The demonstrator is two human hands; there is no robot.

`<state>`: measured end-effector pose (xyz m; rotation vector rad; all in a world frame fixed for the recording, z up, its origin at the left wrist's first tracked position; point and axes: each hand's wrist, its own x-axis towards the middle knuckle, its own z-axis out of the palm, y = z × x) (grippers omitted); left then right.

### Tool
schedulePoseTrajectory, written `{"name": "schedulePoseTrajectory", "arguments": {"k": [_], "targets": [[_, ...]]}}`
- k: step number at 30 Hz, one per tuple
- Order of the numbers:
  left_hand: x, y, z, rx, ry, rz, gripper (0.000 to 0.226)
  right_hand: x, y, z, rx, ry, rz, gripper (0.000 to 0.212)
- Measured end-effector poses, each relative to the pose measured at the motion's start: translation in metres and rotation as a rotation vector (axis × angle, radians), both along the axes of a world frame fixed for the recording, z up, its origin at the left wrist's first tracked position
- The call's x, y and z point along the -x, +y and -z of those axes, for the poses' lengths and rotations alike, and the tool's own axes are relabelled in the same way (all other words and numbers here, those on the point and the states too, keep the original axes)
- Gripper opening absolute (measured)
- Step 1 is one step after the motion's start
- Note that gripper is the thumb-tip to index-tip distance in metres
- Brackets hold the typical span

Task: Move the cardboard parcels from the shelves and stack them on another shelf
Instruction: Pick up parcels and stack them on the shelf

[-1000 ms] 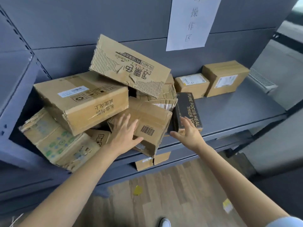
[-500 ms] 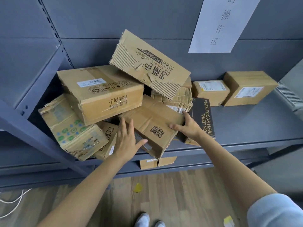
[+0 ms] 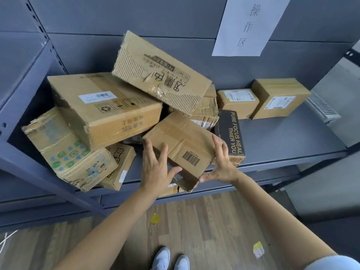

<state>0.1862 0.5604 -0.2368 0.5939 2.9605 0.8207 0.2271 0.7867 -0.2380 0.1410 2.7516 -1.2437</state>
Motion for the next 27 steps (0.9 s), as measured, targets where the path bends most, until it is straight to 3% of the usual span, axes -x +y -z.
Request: {"name": "schedulePoseTrajectory", "arguments": {"k": [4,9,12,13,22,27], "targets": [[0.004,-0.004,-0.006,-0.232,-0.111,-0.019,0.098,-0.008,-0.001,-0.010,0.593,-0.018,0.315,0.161],[0.018,-0.013,-0.006,-0.466,-0.386,-0.223,0.123,-0.006,-0.002,0.001,0.700,-0.047,0.488,0.135],[0.029,-0.015,-0.006,-0.497,-0.516,-0.219,0.129,-0.004,-0.001,0.006,0.667,-0.042,0.468,0.082],[0.032,-0.016,-0.006,-0.512,-0.547,-0.224,0.129,-0.004,-0.001,0.006,0.668,-0.038,0.460,0.076],[0.011,0.018,-0.030,-0.551,-0.416,-0.215,0.117,-0.048,0.022,-0.012,0.675,0.072,0.260,0.119],[0.012,0.032,-0.037,-0.482,-0.394,-0.041,0.080,-0.076,0.042,-0.020,0.703,0.085,0.517,0.120]]}}
